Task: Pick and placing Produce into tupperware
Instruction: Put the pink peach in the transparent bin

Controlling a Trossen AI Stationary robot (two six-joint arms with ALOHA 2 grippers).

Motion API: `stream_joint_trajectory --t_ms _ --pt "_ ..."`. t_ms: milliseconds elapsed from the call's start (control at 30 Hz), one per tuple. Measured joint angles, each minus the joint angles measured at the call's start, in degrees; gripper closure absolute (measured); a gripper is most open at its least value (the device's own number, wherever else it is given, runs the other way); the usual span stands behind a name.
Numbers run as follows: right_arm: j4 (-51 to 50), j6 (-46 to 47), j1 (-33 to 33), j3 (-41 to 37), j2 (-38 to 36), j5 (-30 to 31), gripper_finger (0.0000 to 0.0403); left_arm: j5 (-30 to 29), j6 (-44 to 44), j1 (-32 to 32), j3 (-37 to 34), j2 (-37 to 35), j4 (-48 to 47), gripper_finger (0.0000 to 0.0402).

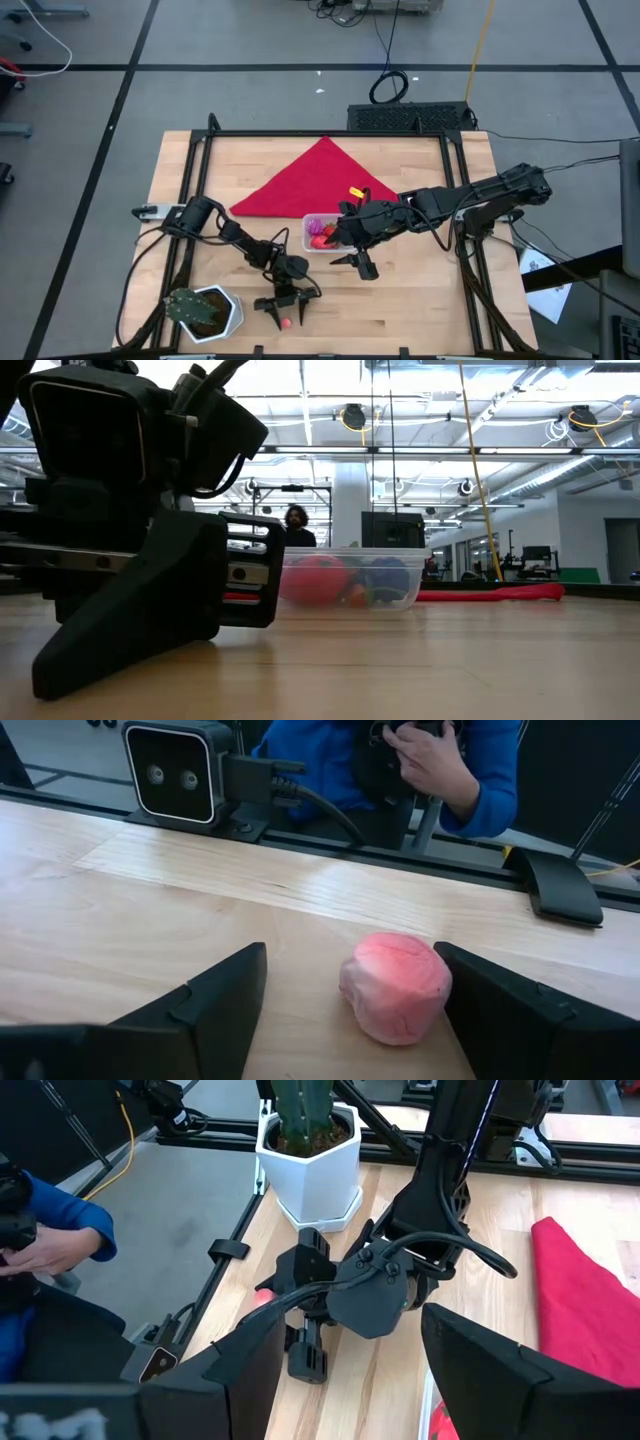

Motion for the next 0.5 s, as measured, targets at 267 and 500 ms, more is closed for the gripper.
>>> stream_joint_trajectory --t_ms 267,500 --pt "0.0 0.0 0.0 0.0 0.0 0.0 0.0174 2.8 -1.0 0.2 0.0 0.0 -0.9 0.0211" --pt "0.2 0.0 0.0 0.0 0.0 0.0 0.0174 3.5 -0.6 0.2 0.0 0.0 -1.7 0.0273"
